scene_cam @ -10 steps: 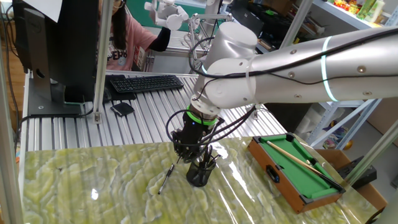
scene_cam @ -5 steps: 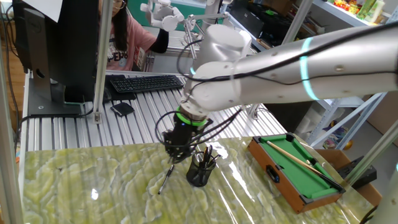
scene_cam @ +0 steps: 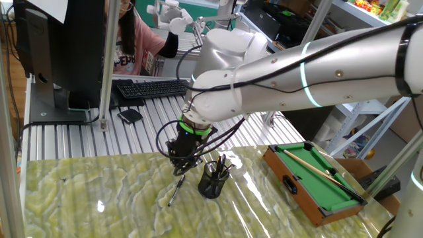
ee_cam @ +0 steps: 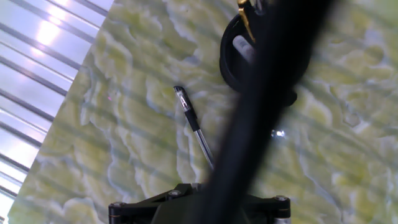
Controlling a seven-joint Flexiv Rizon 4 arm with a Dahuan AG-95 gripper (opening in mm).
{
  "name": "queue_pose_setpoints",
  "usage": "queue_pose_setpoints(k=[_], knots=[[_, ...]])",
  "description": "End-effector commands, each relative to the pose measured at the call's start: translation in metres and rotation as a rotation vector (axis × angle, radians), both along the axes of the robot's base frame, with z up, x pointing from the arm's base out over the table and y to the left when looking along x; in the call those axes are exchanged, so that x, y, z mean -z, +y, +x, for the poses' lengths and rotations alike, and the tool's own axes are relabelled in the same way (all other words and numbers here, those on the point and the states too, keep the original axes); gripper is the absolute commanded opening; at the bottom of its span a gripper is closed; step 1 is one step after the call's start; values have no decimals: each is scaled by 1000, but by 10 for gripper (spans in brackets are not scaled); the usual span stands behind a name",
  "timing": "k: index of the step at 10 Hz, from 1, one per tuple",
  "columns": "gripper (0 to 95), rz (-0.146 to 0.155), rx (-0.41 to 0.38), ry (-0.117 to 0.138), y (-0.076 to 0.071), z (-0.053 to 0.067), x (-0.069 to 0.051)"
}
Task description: Put the pen into the pen holder
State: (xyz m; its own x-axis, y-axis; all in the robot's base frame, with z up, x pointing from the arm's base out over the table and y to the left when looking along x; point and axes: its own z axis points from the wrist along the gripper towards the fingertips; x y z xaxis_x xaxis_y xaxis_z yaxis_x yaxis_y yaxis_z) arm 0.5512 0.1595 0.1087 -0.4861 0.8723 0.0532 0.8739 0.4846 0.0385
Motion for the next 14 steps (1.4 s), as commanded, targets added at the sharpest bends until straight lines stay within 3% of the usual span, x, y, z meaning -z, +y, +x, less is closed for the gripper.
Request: queue_pose_setpoints(k=[1, 2, 7, 9, 14], knots=[[0, 0, 15, 1, 0, 2, 4], [190, -1, 23, 1, 0, 2, 7], [190, -5, 13, -1, -9, -5, 34], [190, -23, -11, -1, -8, -3, 43], [190, -31, -33, 5, -4, -1, 61]])
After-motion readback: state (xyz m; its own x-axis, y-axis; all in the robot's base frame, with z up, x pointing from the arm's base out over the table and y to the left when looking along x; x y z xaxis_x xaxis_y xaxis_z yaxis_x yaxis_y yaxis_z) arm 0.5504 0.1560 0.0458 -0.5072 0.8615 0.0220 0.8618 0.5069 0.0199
